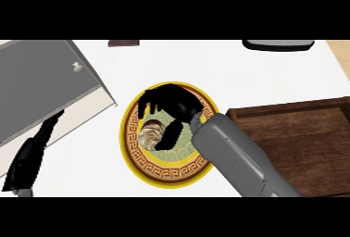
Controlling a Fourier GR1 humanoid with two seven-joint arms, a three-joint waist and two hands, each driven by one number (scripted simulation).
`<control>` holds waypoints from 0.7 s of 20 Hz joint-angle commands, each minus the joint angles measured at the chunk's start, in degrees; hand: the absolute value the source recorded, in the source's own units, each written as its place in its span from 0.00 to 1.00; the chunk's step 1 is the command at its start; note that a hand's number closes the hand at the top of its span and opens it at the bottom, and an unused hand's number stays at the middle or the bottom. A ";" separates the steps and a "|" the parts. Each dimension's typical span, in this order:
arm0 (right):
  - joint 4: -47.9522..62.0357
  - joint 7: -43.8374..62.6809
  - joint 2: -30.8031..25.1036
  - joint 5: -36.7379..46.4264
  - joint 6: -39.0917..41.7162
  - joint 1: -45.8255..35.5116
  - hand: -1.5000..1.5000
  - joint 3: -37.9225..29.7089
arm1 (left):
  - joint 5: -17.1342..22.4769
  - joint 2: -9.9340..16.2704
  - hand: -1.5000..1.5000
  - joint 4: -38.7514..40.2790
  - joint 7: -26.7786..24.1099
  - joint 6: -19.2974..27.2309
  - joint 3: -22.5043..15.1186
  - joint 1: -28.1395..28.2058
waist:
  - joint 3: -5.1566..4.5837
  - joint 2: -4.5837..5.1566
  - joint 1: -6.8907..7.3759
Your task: Pick the cupcake from the tray and place it in the plate
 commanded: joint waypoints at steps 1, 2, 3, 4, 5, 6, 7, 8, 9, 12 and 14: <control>4.23 1.28 0.18 -6.26 -5.80 -2.99 0.00 4.75 | 0.28 0.57 0.50 2.27 -0.08 -0.45 1.44 -3.50 | 0.09 -0.03 -0.17; 5.08 -3.64 0.19 -4.39 -6.47 0.37 0.00 3.14 | 0.99 0.61 0.50 -5.88 -0.52 -1.70 0.89 5.42 | 0.12 -0.12 0.16; 1.70 -0.90 0.19 -7.89 -8.94 1.14 0.00 5.86 | -0.40 0.08 0.50 1.58 0.24 0.30 1.22 -2.82 | 0.09 -0.05 -0.33; 2.33 -5.33 0.19 -7.27 -8.47 2.44 0.00 1.94 | 1.41 -0.01 0.50 -1.48 0.48 -0.96 1.63 0.16 | 0.11 -0.09 -0.37; 1.54 -2.96 0.19 -10.98 -8.90 0.00 0.00 1.24 | 1.57 0.56 0.50 -0.60 -0.12 -2.05 1.48 -0.11 | 0.11 -0.06 -0.15; -1.29 -3.30 0.19 -12.68 -9.06 3.01 0.00 -0.21 | -0.03 -0.50 0.50 2.01 -3.38 0.16 1.35 1.02 | 0.09 -0.11 -0.61; -0.17 -2.61 0.19 -15.10 -9.88 -0.56 0.00 -3.82 | -0.88 -1.43 0.50 -0.15 -0.64 1.00 0.11 -0.08 | 0.12 -0.04 -0.28; 0.56 -2.27 0.19 -17.59 -10.99 -0.83 0.00 -4.11 | 0.14 -0.21 0.50 -1.47 1.07 -0.81 0.48 -0.44 | 0.14 -0.02 0.04; 2.45 -5.47 0.19 -15.10 -10.46 1.31 0.00 -6.97 | 1.20 0.19 0.50 -6.44 3.00 -2.16 0.45 2.46 | 0.17 -0.17 -0.27; 2.32 -3.77 -2.25 -18.58 -10.05 -0.23 0.00 -13.86 | -0.54 -0.70 0.50 -1.01 0.91 0.67 1.16 -0.60 | 0.11 -0.05 -1.22; 4.35 -1.49 -1.50 -19.70 -10.27 -3.33 0.00 -16.96 | -0.38 -1.09 0.50 -1.37 0.08 0.42 1.01 0.20 | 0.10 -0.08 -0.89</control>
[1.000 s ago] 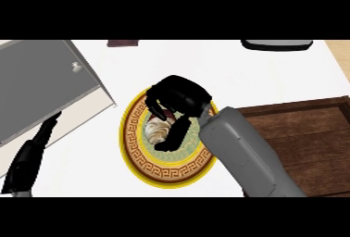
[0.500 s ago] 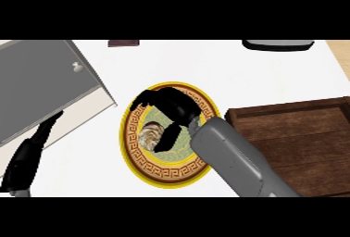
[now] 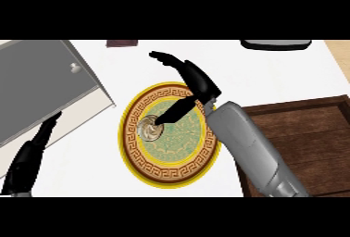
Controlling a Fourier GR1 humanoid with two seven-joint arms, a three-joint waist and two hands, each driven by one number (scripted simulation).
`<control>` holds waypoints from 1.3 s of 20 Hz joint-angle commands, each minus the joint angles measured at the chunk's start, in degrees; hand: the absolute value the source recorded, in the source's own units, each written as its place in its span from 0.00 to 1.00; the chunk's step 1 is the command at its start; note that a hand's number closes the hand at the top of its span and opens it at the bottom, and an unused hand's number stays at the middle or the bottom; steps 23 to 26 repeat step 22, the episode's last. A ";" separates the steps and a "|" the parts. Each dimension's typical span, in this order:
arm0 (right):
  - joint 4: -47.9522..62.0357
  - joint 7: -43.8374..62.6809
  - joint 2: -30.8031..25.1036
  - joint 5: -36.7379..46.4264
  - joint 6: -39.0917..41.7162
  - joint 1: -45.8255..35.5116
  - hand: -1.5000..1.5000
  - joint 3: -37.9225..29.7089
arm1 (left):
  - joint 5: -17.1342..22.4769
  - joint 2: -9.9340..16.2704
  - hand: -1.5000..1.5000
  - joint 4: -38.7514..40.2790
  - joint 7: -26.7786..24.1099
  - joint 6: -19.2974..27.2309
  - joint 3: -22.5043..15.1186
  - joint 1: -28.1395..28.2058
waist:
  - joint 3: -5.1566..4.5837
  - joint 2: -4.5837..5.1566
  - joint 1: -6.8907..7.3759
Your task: Pick the cupcake from the tray and place it in the plate
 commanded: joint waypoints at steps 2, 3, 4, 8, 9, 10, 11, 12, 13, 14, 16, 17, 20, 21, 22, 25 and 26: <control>7.01 -4.02 -3.26 -7.86 4.46 -1.66 0.00 -10.73 | 0.58 0.69 0.50 -1.26 -0.90 -1.38 0.25 0.97 | 0.10 0.22 0.48; 6.16 -5.44 -5.01 -11.31 7.31 -1.75 0.00 -13.60 | -0.56 -0.27 0.50 -1.48 0.34 0.16 -0.40 -0.19 | 0.13 0.26 0.24; 8.84 -6.76 -5.83 -12.18 8.53 -2.59 0.00 -15.17 | 0.67 0.21 0.50 -1.91 -0.37 -0.21 0.97 0.58 | 0.11 0.30 0.64; 16.52 -18.70 -12.55 -13.39 16.60 -0.95 0.00 -18.81 | 0.41 1.33 0.50 1.51 -1.94 -0.92 1.65 -1.72 | 0.11 0.56 0.60; 18.13 -18.61 -13.72 -14.32 19.24 -3.65 0.00 -19.90 | -0.01 0.19 0.50 1.39 -0.27 -0.26 0.73 -3.81 | 0.11 0.48 0.49; 21.28 -22.70 -15.20 -13.67 19.52 -3.46 0.00 -20.92 | 0.17 -0.29 0.50 -0.20 -1.44 -0.32 0.61 -0.49 | 0.13 0.60 1.19; 24.64 -21.37 -15.11 -13.57 20.19 -8.49 0.00 -21.57 | -1.38 -0.13 0.50 3.41 -3.23 0.30 0.13 -2.87 | 0.10 0.66 1.14; 28.36 -25.74 -14.21 -11.45 18.35 -8.54 0.00 -21.21 | -1.67 -0.55 0.50 0.92 -0.54 -0.29 -1.14 -2.83 | 0.13 0.71 1.49; 29.54 -29.80 -16.09 -10.79 20.76 -5.85 0.00 -20.95 | -0.91 -0.50 0.50 1.10 -2.17 -0.49 -0.39 -1.44 | 0.14 0.77 1.59; 30.27 -28.65 -18.30 -10.88 23.13 -9.06 0.00 -21.36 | 1.02 0.27 0.50 0.88 -2.43 -1.92 0.97 -0.79 | 0.13 0.69 1.70; 32.81 -33.15 -20.52 -9.53 24.31 -7.26 0.00 -21.46 | 0.23 0.79 0.50 -0.06 0.37 -1.80 0.80 -2.69 | 0.15 0.64 1.39; 36.58 -33.21 -20.47 -9.01 23.70 -10.94 0.00 -21.94 | -0.26 0.24 0.50 1.59 -2.53 -1.32 0.35 -2.60 | 0.16 1.14 2.55; 40.60 -34.84 -22.06 -8.26 25.16 -12.99 0.00 -22.54 | 0.06 1.01 0.50 1.06 -1.93 -2.17 0.82 -2.25 | 0.18 1.14 2.81; 40.83 -36.91 -23.22 -8.01 26.11 -11.28 0.00 -22.58 | -1.96 -1.54 0.50 -1.01 2.48 0.13 -1.62 -5.00 | 0.21 1.05 2.20; 41.89 -37.97 -23.69 -7.52 27.61 -11.51 0.00 -22.38 | -1.03 -0.18 0.50 0.84 -3.13 -0.55 0.29 -1.68 | 0.17 1.01 2.39; 41.89 -37.97 -23.69 -7.52 27.61 -11.51 0.00 -22.38 | -1.03 -0.18 0.50 0.84 -3.13 -0.55 0.29 -1.68 | 0.17 1.01 2.39; 41.89 -37.97 -23.69 -7.52 27.61 -11.51 0.00 -22.38 | -1.03 -0.18 0.50 0.84 -3.13 -0.55 0.29 -1.68 | 0.17 1.01 2.39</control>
